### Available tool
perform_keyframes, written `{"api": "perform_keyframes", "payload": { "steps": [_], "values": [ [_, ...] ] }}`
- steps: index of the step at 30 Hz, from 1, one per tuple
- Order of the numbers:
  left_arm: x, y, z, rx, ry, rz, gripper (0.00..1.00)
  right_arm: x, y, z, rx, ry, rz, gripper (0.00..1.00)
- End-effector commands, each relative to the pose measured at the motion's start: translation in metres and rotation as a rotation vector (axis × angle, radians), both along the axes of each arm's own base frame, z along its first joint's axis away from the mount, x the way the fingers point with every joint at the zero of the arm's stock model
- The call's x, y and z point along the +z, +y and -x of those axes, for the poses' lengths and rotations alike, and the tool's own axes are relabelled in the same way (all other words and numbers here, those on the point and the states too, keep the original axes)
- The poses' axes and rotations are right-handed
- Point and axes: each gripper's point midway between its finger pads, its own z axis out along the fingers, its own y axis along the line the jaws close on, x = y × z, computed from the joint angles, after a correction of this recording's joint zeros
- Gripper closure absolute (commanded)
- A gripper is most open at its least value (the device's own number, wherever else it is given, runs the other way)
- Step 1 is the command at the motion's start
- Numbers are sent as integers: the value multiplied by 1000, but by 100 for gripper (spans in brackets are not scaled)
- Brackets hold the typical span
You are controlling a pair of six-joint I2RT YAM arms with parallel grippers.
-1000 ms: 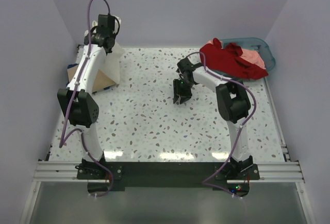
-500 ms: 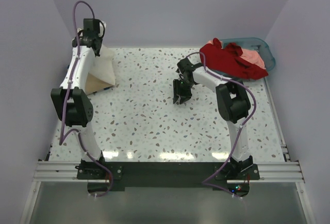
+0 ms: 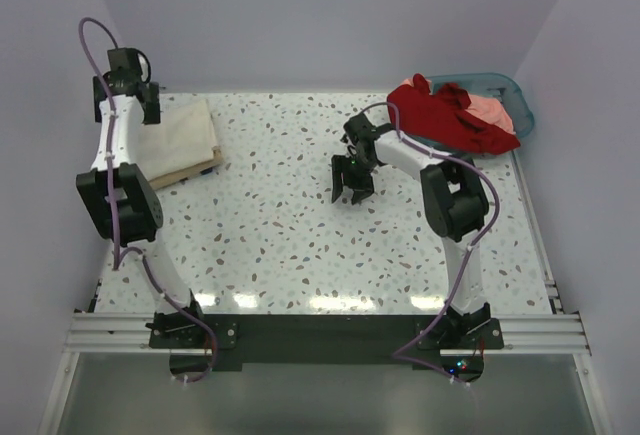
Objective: Fold and stack the t-shirts
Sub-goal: Neatly place the folded tshirt to the corner, then reset both grippers
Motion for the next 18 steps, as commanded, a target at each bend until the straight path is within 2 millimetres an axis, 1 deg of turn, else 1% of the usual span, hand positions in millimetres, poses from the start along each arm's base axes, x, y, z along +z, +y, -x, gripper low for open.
{"api": "perform_keyframes", "payload": {
  "steps": [1, 2, 4, 5, 6, 7, 8, 9, 10, 11, 12, 13, 14, 15, 16, 17, 18],
  "values": [
    [41, -16, -11, 4, -183, 67, 0, 23, -7, 1, 6, -58, 12, 37],
    [40, -27, -11, -32, -200, 120, 0, 30, -7, 0, 6, -76, 9, 37],
    [41, -42, -14, -48, -251, 179, 0, 35, -11, -2, -1, -101, 23, 37],
    [27, -59, -13, -69, -244, 228, 0, 43, -13, -3, -6, -120, 21, 37],
    [42, -67, -16, -85, -313, 234, 0, 45, -15, -3, -9, -130, 30, 37],
    [41, -77, -16, -101, -322, 243, 0, 49, -16, -4, -13, -145, 33, 37],
    [28, -97, -14, -131, -304, 258, 0, 51, -20, -6, -21, -165, 51, 37],
    [41, -109, -15, -143, -357, 263, 0, 59, -23, -7, -28, -194, 52, 37],
    [41, -120, -14, -154, -370, 270, 0, 62, -24, -9, -34, -213, 56, 37],
    [35, -148, -8, -201, -361, 288, 0, 66, -26, -10, -42, -234, 60, 37],
    [38, -158, -10, -209, -407, 306, 0, 74, -32, -13, -62, -281, 71, 37],
    [37, -181, -8, -248, -421, 331, 0, 77, -35, -15, -72, -304, 79, 36],
    [29, -211, 4, -303, -417, 364, 0, 78, -39, -13, -80, -316, 91, 36],
    [35, -228, 4, -325, -471, 390, 0, 88, -42, -18, -97, -363, 94, 36],
    [16, -242, 15, -344, -446, 398, 0, 93, -45, -20, -112, -390, 104, 36],
    [25, -271, 26, -394, -480, 401, 0, 94, -49, -21, -124, -409, 112, 36],
    [29, -287, 30, -417, -520, 417, 0, 96, -56, -23, -143, -435, 137, 36]
  ]
}}
